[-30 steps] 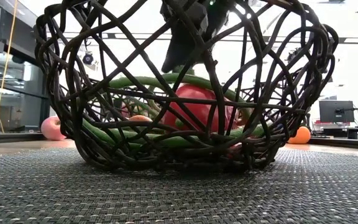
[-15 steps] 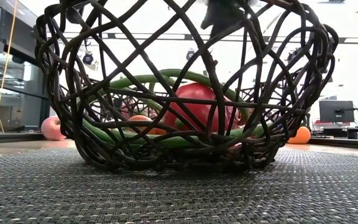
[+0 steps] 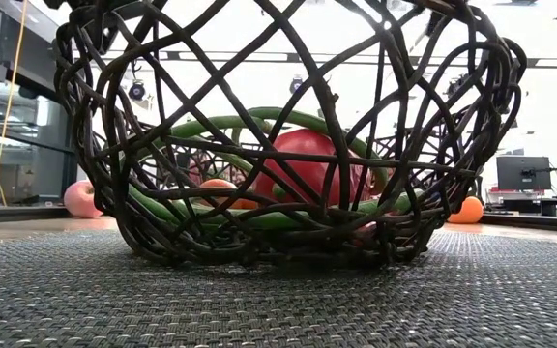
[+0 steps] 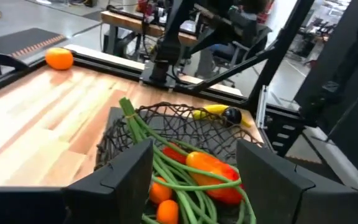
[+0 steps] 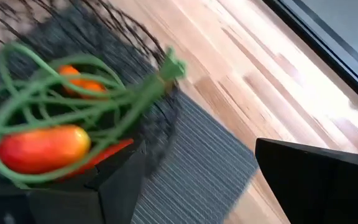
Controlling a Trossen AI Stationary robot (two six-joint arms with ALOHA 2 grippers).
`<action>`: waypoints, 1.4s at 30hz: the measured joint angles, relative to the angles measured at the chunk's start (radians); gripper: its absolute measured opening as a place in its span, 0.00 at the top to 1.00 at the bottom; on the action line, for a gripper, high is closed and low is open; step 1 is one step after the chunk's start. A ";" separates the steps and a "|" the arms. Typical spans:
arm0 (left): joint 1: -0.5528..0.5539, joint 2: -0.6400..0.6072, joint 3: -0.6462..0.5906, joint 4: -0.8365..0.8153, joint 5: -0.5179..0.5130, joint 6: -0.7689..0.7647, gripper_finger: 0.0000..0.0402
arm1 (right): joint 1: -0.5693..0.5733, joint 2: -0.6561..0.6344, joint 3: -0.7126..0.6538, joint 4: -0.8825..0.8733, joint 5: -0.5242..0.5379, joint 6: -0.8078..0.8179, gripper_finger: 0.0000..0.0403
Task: Build produce basket
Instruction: Adjust the gray mat
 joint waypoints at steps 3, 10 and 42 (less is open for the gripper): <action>0.007 0.002 0.000 0.002 -0.016 -0.001 0.45 | 0.002 -0.055 -0.124 0.031 -0.057 0.055 0.29; 0.011 0.008 0.000 0.002 -0.140 -0.045 0.45 | -0.107 -0.368 -0.572 0.457 -0.183 -0.067 0.29; -0.039 0.505 -0.013 -0.395 0.077 -0.534 1.00 | -0.524 -0.707 -0.840 0.786 -0.514 -0.491 0.29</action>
